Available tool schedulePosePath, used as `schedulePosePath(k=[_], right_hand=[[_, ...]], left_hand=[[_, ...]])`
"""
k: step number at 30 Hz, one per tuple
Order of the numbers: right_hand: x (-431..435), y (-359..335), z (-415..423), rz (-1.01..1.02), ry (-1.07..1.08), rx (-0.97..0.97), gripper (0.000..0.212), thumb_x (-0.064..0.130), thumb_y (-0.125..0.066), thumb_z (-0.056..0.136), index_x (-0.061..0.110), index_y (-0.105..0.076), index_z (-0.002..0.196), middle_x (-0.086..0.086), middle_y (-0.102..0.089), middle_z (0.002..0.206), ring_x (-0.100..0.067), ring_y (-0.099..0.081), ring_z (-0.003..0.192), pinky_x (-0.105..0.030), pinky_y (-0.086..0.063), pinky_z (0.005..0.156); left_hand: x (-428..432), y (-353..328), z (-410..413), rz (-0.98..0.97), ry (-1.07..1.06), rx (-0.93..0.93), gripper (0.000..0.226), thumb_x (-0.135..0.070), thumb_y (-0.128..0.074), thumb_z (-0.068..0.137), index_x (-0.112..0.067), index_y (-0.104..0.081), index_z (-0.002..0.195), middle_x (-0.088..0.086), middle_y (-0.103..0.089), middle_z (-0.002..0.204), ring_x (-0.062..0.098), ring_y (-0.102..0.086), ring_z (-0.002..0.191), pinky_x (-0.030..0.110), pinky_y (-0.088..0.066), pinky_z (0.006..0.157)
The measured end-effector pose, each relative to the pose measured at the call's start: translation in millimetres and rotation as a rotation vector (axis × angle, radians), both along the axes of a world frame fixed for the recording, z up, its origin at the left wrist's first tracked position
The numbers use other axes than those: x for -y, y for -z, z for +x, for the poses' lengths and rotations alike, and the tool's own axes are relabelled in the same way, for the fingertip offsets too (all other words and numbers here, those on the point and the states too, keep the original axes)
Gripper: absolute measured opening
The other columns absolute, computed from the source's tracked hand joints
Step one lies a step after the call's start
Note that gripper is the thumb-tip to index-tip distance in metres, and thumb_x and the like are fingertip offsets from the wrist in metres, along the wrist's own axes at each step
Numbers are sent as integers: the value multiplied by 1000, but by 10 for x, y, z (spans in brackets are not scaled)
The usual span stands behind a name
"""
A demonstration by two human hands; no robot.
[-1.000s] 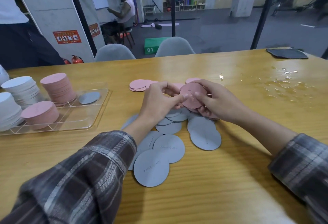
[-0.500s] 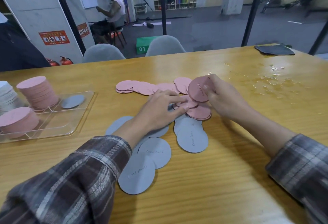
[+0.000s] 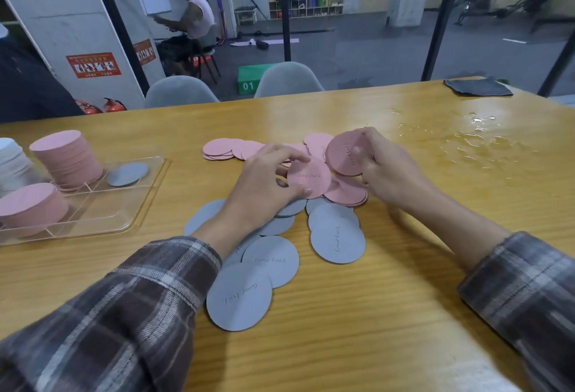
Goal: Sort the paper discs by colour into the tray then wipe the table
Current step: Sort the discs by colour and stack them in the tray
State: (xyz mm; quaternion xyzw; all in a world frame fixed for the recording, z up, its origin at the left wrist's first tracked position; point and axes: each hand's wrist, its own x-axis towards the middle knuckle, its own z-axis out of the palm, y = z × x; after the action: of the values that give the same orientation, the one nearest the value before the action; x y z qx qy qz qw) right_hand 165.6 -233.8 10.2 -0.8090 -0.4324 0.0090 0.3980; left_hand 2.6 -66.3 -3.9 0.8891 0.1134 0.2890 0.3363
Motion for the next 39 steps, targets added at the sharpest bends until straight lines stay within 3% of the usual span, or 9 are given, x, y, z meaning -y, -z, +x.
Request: schedulePosePath(k=[4, 8, 15, 19, 27, 31, 33, 36, 39], right_hand=[[7, 17, -37, -7, -90, -28, 21, 17, -41, 108, 24, -53, 124, 11, -56, 86, -16, -55, 78, -30, -42, 67], [7, -4, -76, 39, -128, -68, 21, 18, -40, 108, 34, -53, 112, 14, -54, 81, -7, -51, 74, -25, -39, 65], [15, -30, -116, 43, -159, -91, 29, 23, -36, 111, 21, -59, 130, 19, -58, 93, 1, -54, 82, -22, -41, 76], [11, -25, -107, -27, -190, -10, 30, 29, -42, 110, 22, -52, 137, 3, -67, 112, -16, -59, 102, -24, -43, 80], [21, -38, -72, -44, -108, 93, 31, 20, -51, 106, 18, -49, 137, 10, -62, 95, -8, -56, 83, -6, -37, 66], [74, -64, -56, -97, -130, 127, 33, 21, -47, 107, 19, -46, 140, 0, -64, 115, -22, -56, 102, -24, -37, 74], [76, -40, -48, -132, -132, 97, 32, 21, -45, 108, 20, -43, 140, -6, -64, 118, -26, -56, 102, -29, -35, 74], [83, -30, -1, -117, -95, 49, 32, 20, -44, 108, 18, -44, 140, -5, -62, 117, -24, -54, 99, -18, -36, 66], [103, -36, 21, -69, -59, 21, 31, 18, -45, 108, 17, -45, 138, -2, -61, 117, -20, -54, 99, -1, -37, 68]], left_hand=[[34, -80, 12, -205, 41, 79, 53, -1, -88, 76, -23, -72, 121, -7, -73, 116, 2, -69, 82, 20, -58, 81], [71, -96, 48, -268, -4, 142, 50, -5, -93, 72, -17, -71, 116, -3, -77, 112, 9, -74, 82, 20, -58, 80], [151, -94, 170, -142, -54, 211, 34, -7, -91, 76, -17, -81, 107, -3, -76, 94, 7, -73, 83, 19, -60, 78], [156, -72, 239, -59, -54, 234, 35, -12, -92, 75, -22, -82, 107, -4, -73, 94, 9, -71, 85, 19, -58, 79], [129, 7, 276, -31, -103, 114, 32, -24, -84, 86, -20, -78, 117, -12, -75, 101, 2, -70, 90, 15, -55, 75], [147, 4, 251, 19, -112, 28, 23, -31, -80, 90, -20, -82, 110, -11, -76, 95, 1, -67, 87, 6, -43, 71], [179, 29, 254, 57, -89, -52, 24, -42, -79, 88, -22, -83, 100, -5, -72, 94, 8, -63, 88, 15, -45, 75], [211, 59, 252, 116, -62, -149, 38, -60, -79, 79, -28, -82, 99, -3, -65, 98, 15, -59, 98, 32, -48, 84], [212, 5, 201, 77, -15, -148, 30, -52, -83, 80, -38, -80, 106, -4, -66, 105, 14, -58, 104, 34, -49, 90]])
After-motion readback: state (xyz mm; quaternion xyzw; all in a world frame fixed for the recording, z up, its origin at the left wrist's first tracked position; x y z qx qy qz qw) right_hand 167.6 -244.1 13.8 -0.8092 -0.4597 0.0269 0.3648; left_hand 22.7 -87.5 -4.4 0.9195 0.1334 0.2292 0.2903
